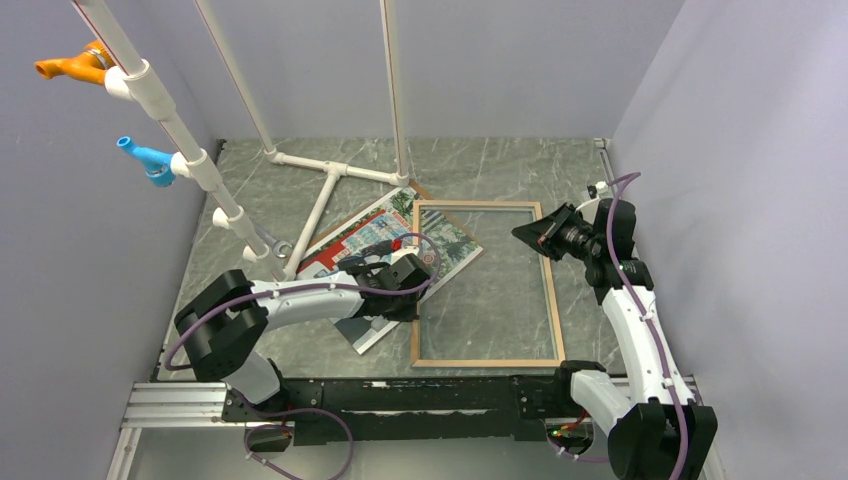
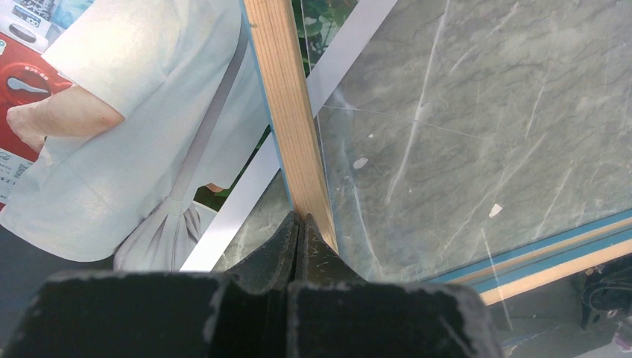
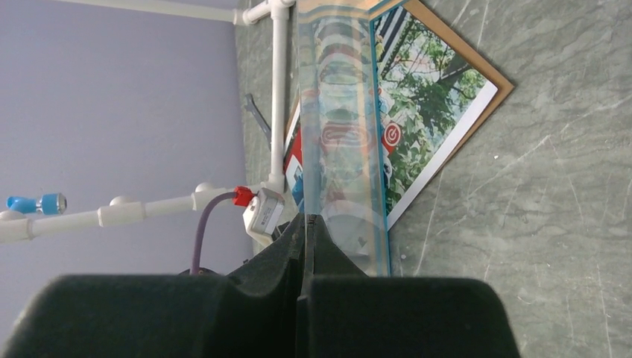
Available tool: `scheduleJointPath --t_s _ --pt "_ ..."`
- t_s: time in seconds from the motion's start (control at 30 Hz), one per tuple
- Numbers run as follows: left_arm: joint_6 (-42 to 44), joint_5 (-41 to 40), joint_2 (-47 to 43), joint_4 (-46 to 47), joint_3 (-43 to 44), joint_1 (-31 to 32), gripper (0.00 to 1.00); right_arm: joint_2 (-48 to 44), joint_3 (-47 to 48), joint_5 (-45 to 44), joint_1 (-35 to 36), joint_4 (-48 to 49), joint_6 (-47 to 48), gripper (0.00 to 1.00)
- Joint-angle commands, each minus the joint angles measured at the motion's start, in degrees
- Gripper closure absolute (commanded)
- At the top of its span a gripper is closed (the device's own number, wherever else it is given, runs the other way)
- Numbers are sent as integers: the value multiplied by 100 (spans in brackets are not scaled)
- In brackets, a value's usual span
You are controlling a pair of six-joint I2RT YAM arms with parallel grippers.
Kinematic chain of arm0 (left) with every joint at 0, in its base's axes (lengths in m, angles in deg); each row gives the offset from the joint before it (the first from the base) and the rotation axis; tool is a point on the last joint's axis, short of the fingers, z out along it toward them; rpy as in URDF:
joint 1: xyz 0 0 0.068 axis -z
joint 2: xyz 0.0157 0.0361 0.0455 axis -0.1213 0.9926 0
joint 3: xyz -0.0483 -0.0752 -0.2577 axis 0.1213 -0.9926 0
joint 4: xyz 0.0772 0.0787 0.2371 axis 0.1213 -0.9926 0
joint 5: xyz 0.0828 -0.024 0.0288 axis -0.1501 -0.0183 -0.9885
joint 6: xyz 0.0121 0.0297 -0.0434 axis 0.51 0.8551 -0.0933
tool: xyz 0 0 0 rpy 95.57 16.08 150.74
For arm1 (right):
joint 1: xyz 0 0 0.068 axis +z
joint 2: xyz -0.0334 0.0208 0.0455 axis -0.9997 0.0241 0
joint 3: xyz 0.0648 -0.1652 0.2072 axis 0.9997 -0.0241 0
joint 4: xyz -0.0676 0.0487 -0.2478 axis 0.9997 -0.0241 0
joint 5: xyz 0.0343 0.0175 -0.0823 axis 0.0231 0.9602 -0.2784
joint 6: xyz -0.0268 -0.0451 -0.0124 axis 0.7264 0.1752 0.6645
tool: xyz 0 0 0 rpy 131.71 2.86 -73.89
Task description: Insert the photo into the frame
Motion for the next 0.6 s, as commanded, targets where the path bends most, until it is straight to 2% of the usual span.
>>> scheduleJointPath --t_s 0.0,0.57 --pt "163 -210 265 -202 -18 40 100 -109 9 238 82 -24 -100 100" --pt "190 -226 355 -258 80 58 100 40 341 268 121 -51 -131 100"
